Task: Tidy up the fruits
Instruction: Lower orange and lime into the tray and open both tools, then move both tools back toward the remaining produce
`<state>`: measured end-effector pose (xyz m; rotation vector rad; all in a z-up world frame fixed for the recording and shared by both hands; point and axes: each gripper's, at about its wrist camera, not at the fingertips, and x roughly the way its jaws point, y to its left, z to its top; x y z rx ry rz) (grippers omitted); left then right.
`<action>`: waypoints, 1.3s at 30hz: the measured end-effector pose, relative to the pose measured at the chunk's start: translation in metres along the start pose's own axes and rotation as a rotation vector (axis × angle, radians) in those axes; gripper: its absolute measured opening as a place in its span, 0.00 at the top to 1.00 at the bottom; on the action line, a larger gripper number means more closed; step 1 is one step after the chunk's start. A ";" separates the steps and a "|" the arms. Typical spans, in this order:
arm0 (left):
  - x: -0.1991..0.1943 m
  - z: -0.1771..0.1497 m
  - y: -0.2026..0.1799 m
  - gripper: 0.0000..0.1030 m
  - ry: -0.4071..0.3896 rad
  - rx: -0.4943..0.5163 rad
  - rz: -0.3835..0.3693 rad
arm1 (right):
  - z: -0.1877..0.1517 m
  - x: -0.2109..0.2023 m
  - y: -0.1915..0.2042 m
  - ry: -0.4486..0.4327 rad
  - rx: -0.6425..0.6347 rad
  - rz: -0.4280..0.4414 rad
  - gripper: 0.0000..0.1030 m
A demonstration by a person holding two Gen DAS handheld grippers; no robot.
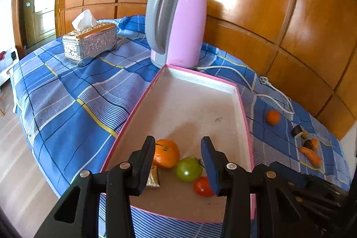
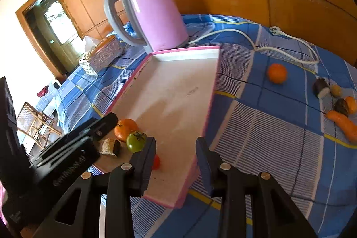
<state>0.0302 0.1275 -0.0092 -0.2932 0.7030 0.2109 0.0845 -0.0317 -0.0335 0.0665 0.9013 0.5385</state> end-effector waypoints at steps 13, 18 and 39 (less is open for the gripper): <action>-0.013 -0.014 -0.041 0.58 0.003 0.109 -0.104 | -0.016 -0.023 -0.046 -0.034 0.118 -0.071 0.63; -0.014 -0.020 -0.058 0.58 0.016 0.156 -0.135 | -0.023 -0.031 -0.066 -0.038 0.161 -0.092 0.63; -0.004 -0.035 -0.122 0.58 0.071 0.297 -0.223 | -0.051 -0.072 -0.171 -0.092 0.385 -0.224 0.64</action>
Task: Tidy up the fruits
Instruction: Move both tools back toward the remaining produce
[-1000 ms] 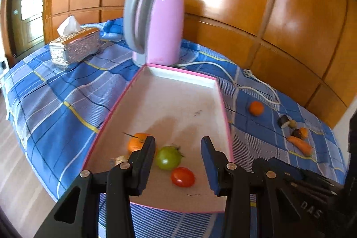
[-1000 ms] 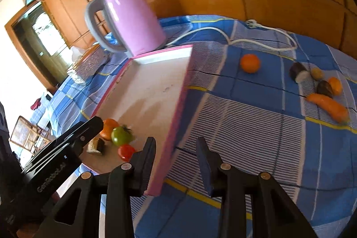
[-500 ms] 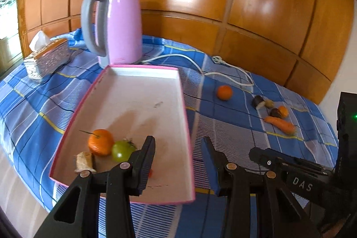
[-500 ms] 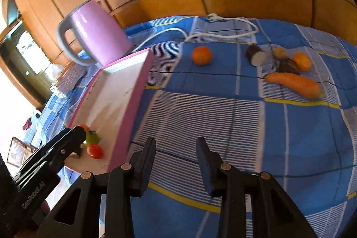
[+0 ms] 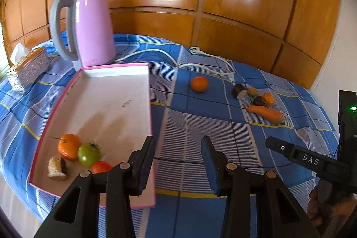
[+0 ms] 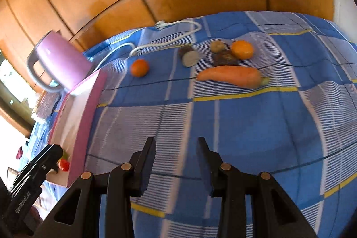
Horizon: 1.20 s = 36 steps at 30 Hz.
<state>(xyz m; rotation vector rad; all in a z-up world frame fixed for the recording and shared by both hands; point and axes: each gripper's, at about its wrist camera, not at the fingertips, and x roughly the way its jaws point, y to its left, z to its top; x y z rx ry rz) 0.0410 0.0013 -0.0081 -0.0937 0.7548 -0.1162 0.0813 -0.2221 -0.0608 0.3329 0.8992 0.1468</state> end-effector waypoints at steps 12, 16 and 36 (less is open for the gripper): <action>0.028 0.005 -0.028 0.58 0.058 0.042 -0.044 | 0.013 -0.001 -0.033 -0.024 0.061 -0.043 0.64; 0.035 0.006 -0.034 0.58 0.069 0.054 -0.053 | 0.021 -0.001 -0.043 -0.031 0.063 -0.058 0.64; 0.093 0.025 -0.047 0.58 0.143 0.041 -0.065 | 0.075 0.023 -0.073 -0.045 0.004 -0.113 0.55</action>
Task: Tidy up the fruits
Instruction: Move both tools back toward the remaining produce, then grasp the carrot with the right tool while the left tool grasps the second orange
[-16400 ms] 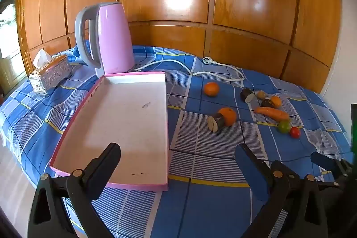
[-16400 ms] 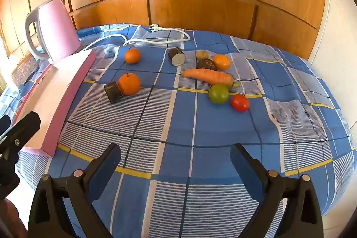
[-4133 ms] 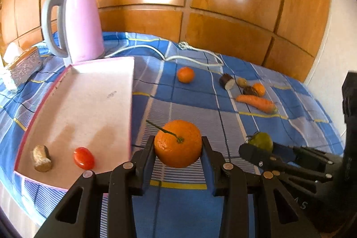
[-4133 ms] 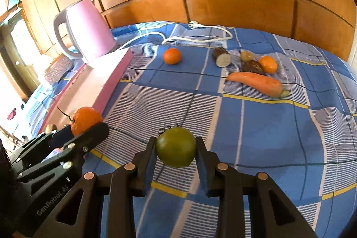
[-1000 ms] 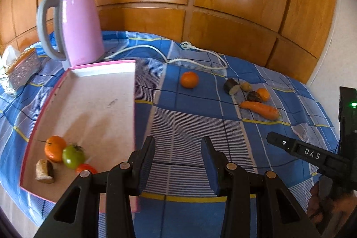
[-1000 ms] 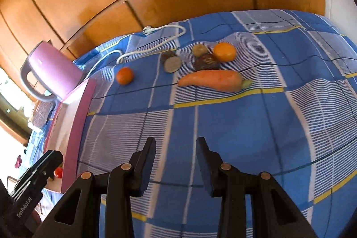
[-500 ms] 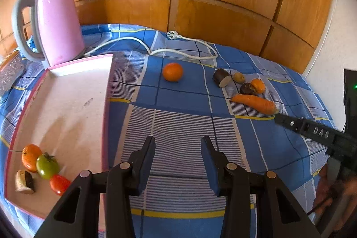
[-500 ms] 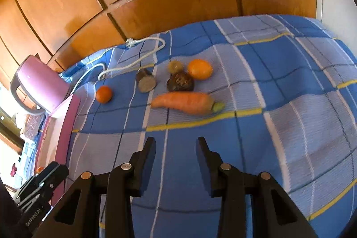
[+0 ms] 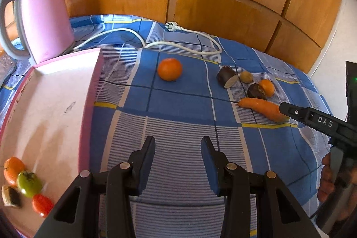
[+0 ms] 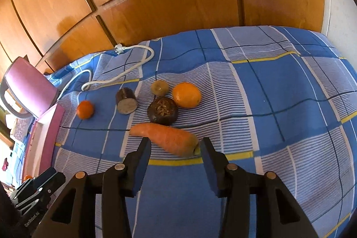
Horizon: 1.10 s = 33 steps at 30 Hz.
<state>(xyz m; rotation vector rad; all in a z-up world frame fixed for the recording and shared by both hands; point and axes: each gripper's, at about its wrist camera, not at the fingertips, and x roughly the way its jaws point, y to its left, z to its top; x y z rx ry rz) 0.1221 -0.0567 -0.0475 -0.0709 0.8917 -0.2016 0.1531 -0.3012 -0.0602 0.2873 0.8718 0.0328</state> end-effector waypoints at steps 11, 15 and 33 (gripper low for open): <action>0.021 0.014 0.000 0.58 0.021 -0.013 0.005 | 0.008 0.015 0.000 0.050 -0.002 0.065 0.51; 0.027 0.020 0.001 0.58 0.022 -0.019 0.007 | 0.003 0.008 0.007 0.073 -0.011 0.168 0.52; 0.067 0.069 0.013 0.57 0.022 -0.045 0.035 | -0.006 0.025 0.026 0.123 -0.200 0.182 0.51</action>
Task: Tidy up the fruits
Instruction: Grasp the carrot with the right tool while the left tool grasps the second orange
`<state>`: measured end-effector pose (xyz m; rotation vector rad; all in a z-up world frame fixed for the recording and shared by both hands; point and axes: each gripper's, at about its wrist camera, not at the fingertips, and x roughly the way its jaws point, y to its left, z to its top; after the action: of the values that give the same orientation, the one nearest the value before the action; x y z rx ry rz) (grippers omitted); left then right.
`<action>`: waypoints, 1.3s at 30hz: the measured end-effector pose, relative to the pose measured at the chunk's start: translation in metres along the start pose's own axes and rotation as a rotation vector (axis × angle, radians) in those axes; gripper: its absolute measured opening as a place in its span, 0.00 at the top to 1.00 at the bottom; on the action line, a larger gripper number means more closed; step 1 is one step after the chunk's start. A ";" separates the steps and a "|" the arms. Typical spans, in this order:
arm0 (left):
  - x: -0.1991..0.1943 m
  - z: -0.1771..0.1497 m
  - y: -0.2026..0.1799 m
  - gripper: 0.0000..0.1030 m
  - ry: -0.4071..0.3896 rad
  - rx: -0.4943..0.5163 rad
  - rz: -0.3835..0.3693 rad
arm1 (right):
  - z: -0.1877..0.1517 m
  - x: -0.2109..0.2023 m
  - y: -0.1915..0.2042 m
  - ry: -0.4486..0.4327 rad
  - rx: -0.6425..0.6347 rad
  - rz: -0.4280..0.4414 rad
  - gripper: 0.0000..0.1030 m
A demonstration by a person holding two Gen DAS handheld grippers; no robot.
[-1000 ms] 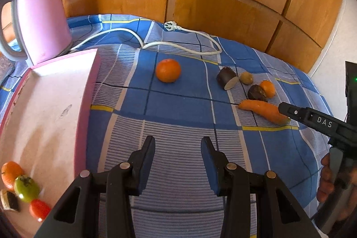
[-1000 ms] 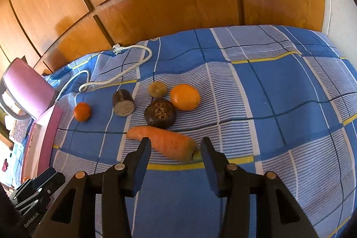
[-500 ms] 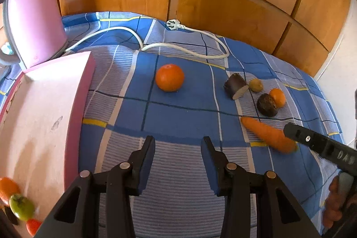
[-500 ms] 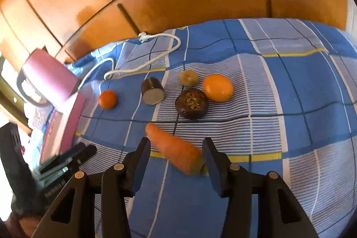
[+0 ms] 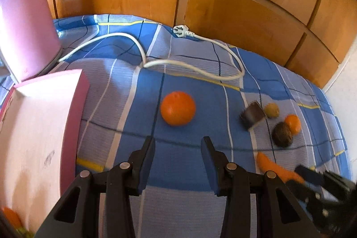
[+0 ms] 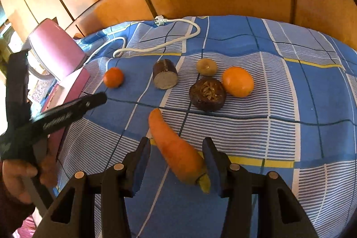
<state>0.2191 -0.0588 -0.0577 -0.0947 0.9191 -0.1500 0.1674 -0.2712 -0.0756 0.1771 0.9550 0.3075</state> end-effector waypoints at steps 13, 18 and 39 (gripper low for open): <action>0.038 0.030 0.001 0.52 0.014 0.014 0.017 | -0.003 0.009 -0.003 0.024 -0.033 0.001 0.51; 0.041 0.030 0.001 0.62 0.003 0.038 0.029 | -0.003 0.010 -0.003 0.024 -0.049 -0.005 0.51; 0.002 -0.031 -0.024 0.63 -0.016 0.071 0.005 | -0.013 0.012 0.008 -0.021 -0.043 -0.088 0.60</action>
<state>0.1940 -0.0835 -0.0746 -0.0275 0.8973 -0.1769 0.1616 -0.2595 -0.0900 0.0986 0.9320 0.2444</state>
